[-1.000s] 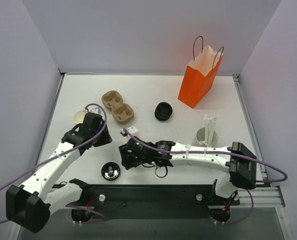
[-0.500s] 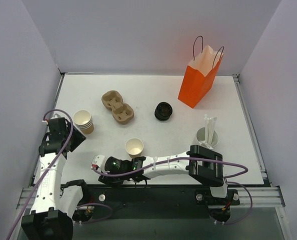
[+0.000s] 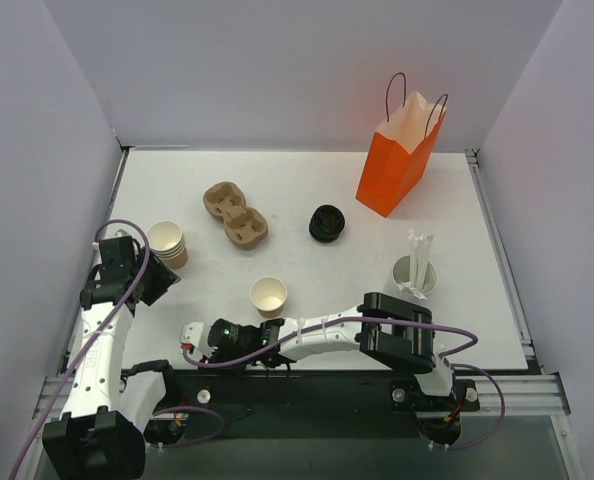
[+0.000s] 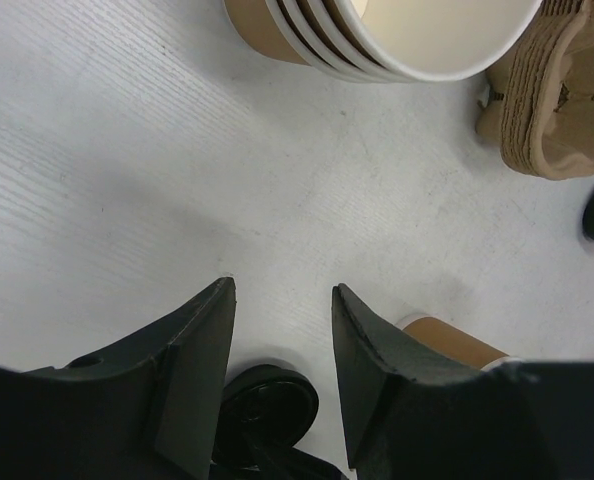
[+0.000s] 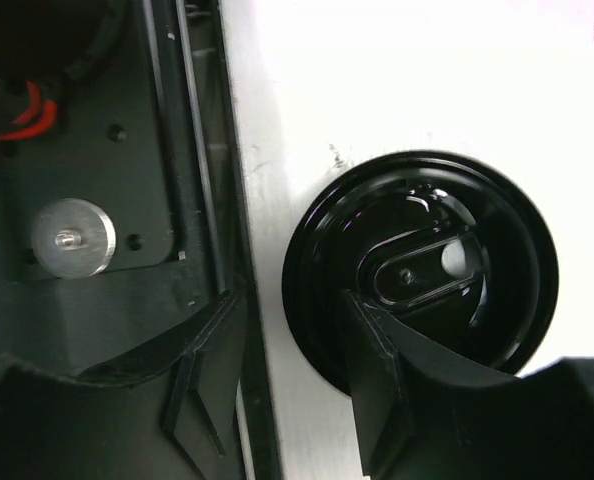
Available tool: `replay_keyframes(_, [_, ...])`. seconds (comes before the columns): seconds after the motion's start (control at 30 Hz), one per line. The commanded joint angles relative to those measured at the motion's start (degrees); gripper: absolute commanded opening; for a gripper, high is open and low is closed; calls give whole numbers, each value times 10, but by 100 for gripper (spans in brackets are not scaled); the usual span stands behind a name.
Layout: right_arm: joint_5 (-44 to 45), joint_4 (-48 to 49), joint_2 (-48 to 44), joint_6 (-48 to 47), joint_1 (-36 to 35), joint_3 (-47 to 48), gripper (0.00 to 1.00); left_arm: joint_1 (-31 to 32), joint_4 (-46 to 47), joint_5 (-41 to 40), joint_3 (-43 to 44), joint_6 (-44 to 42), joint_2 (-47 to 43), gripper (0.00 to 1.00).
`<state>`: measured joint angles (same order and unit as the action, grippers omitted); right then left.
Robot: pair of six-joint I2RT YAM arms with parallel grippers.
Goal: Pack the takeout coffee
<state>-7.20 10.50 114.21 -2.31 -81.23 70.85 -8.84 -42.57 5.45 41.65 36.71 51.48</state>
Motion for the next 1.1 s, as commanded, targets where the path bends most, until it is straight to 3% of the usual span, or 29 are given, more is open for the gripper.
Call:
replay_keyframes(0.0, [33,14,5,-22,-8,-6,38,-4,27,13,3,-12,0,53])
replay_keyframes(0.07, [46,15,-2,-24,-9,-11,28,-4,29,19,5,-17,0,53])
replay_keyframes(0.1, [57,18,-7,-23,-10,-15,16,-4,29,24,5,-21,-1,53])
replay_keyframes(0.23, [61,46,-58,-8,-9,-48,2,-3,40,79,17,-54,-4,53])
replay_keyframes(0.47, [7,103,-208,92,31,-98,0,-3,64,173,25,-107,-16,52])
replay_keyframes(0.57, [-88,176,-281,211,91,-135,0,-3,89,253,19,-119,-22,52])
replay_keyframes(0.63, [-130,280,-315,282,148,-183,0,-4,113,334,7,-113,-30,52])
replay_keyframes(0.73, [-192,396,-359,396,206,-213,0,-3,179,435,-26,-75,-46,49])
replay_keyframes(0.83, [-244,496,-374,518,281,-236,0,-2,297,515,-72,4,-81,49])
replay_keyframes(0.87, [-254,530,-370,551,311,-250,0,-1,377,532,-83,60,-91,49])
replay_keyframes(0.9, [-267,610,-367,625,326,-258,0,0,417,545,-96,89,-107,48])
replay_keyframes(1.0, [-282,750,-341,716,359,-269,0,17,596,551,-141,207,-128,49])
replay_keyframes(1.07, [-287,791,-314,773,364,-263,0,37,690,531,-164,270,-129,48])
